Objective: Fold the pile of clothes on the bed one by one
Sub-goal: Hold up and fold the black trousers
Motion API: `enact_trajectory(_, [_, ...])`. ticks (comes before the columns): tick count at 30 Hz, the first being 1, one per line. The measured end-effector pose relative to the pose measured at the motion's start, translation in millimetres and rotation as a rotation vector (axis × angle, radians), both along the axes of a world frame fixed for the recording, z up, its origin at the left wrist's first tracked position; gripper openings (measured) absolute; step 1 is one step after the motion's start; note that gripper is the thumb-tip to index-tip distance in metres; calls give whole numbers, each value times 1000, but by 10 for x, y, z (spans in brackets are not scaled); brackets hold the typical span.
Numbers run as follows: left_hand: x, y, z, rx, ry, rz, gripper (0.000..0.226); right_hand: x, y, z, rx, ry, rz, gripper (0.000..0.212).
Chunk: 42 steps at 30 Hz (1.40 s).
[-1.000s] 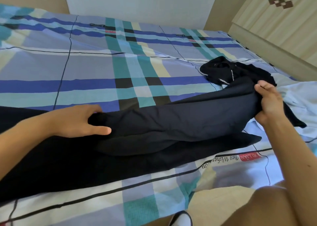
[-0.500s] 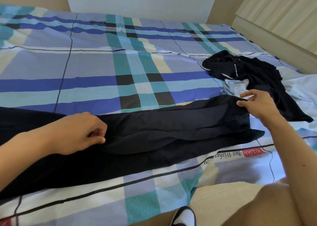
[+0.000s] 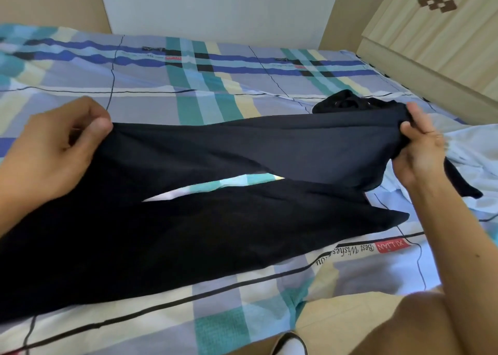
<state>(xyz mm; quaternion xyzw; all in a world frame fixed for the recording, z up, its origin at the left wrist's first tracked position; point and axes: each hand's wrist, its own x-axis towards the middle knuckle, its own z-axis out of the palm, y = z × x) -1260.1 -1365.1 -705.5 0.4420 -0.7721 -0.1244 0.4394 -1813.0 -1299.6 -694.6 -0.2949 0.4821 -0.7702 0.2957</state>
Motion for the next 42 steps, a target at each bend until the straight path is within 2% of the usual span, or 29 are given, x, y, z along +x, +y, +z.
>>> enact_trajectory(2, [59,106,82,93,17,-103,38,22,56,63,-54,-48,94,45])
enact_trajectory(4, [110,259,128,199,-149,-244,39,-13,127,52,19,5,152,47])
enact_trajectory(6, [124,424,87,302,-376,-378,42,-58,239,27,231,152,171,49])
enact_trajectory(8, [70,578,-9,509,-561,-507,43,-83,382,-19,537,363,234,48])
enact_trajectory(10, [13,662,-148,735,-668,-609,44,-93,519,-80,864,529,359,41])
enact_trajectory(11, [-2,658,-216,776,-699,-624,45,-107,569,-120,1008,553,440,34])
enact_trajectory(13, [-42,588,-289,717,-702,-596,44,-116,630,-169,1206,578,523,27])
enact_trajectory(15, [-56,500,-321,589,-653,-519,41,-192,595,-234,1313,680,411,46])
enact_trajectory(17, [-66,442,-359,504,-569,-446,25,-208,540,-270,1357,779,331,60])
enact_trajectory(19, [-80,429,-413,470,-563,-392,10,-194,470,-307,1375,865,319,62])
enact_trajectory(22, [-78,451,-444,498,-597,-388,30,-94,411,-324,1270,938,306,41])
enact_trajectory(24, [-71,468,-454,538,-627,-393,42,-67,378,-341,1086,864,194,32])
enact_trajectory(27, [-59,473,-469,609,-668,-399,52,-101,335,-309,780,692,-120,28])
enact_trajectory(29, [-54,459,-475,657,-663,-399,59,-108,336,-261,753,638,-183,20])
enact_trajectory(31, [-58,451,-477,680,-670,-398,65,-123,355,-292,977,668,-66,16])
enact_trajectory(33, [-71,443,-488,675,-693,-388,67,-134,402,-375,1210,698,158,26])
enact_trajectory(34, [-78,438,-496,662,-712,-381,68,-147,417,-414,1251,709,232,37])
enact_trajectory(36, [-105,447,-492,627,-754,-364,68,-139,417,-454,1239,702,323,57])
enact_trajectory(39, [-233,535,-445,546,-787,-325,60,-29,404,-397,1202,596,471,50])
enact_trajectory(40, [-299,588,-444,516,-789,-313,55,-2,401,-381,1199,568,522,54])
enact_trajectory(42, [-440,691,-464,435,-782,-294,53,55,421,-350,1177,559,613,76])
